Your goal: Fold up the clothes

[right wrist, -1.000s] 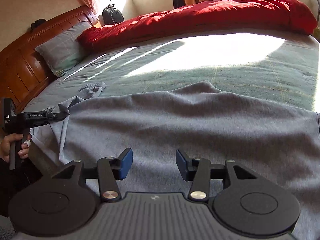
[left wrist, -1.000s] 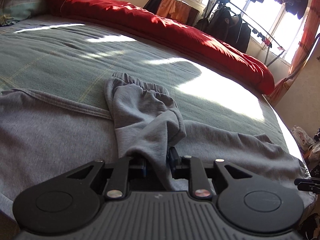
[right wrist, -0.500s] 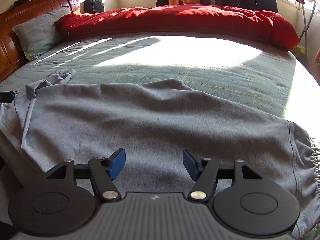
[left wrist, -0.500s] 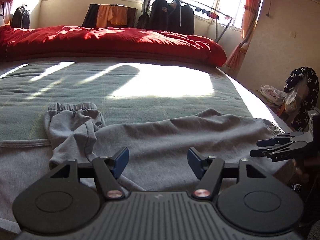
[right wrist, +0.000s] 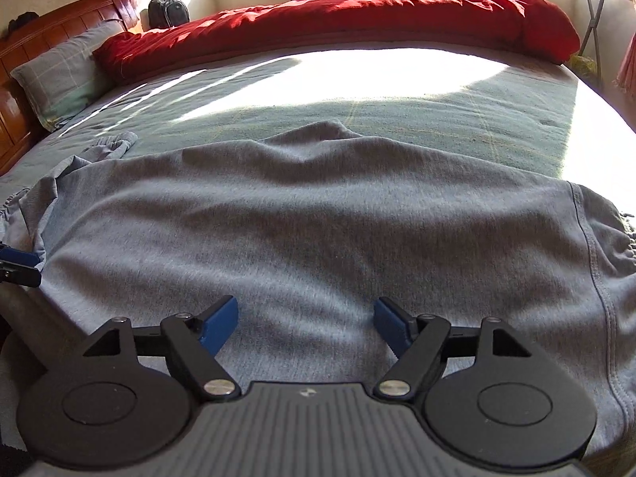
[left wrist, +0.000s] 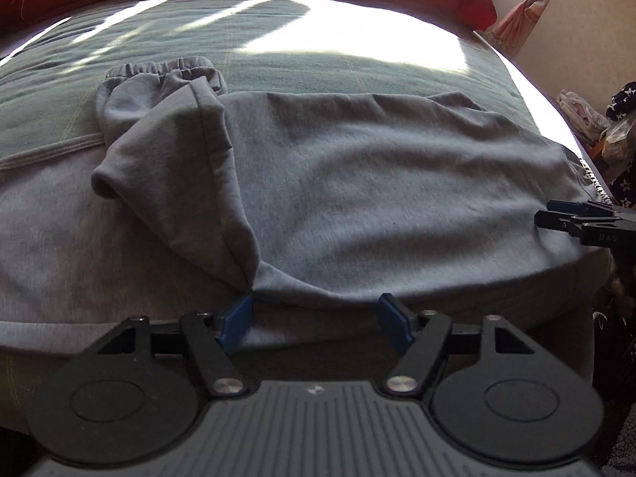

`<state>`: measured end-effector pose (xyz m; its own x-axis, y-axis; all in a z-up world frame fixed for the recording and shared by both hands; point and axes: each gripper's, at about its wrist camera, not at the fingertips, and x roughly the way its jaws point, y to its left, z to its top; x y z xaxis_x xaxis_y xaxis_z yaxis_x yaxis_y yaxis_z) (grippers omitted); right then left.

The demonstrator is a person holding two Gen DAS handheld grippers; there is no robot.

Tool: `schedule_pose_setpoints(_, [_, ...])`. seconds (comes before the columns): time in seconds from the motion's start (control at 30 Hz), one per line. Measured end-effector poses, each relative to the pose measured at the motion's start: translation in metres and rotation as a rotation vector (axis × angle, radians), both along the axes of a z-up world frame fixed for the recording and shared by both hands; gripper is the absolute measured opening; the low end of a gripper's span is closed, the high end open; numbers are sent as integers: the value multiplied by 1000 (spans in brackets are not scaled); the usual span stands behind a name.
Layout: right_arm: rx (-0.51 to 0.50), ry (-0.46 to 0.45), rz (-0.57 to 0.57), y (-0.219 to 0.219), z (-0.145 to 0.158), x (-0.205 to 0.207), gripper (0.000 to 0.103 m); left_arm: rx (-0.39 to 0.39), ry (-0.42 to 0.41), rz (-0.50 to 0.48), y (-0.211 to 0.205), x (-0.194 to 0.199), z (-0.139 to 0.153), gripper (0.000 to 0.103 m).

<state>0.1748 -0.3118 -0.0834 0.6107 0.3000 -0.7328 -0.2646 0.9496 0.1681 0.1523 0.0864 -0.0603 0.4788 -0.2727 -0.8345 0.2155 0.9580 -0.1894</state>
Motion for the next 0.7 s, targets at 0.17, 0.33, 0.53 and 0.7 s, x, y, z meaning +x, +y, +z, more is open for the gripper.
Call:
schedule_pose_setpoints(0.17, [12,-8,3,-1,-1,1,84,23,-86,18,1,-7,24,71])
schedule_pose_setpoints(0.33, [24,-2,-3,-2,2,1,84,-83,-106,-43,-28,46,31,76])
schedule_pose_setpoints(0.53, [14,-9,-12,-3,9,-4,84,26,66,62,-38,102,-13,76])
schedule_pose_setpoints(0.7, [15,-19,-14,-11,15,-9,84,100,75,104,-10,61,-16,77])
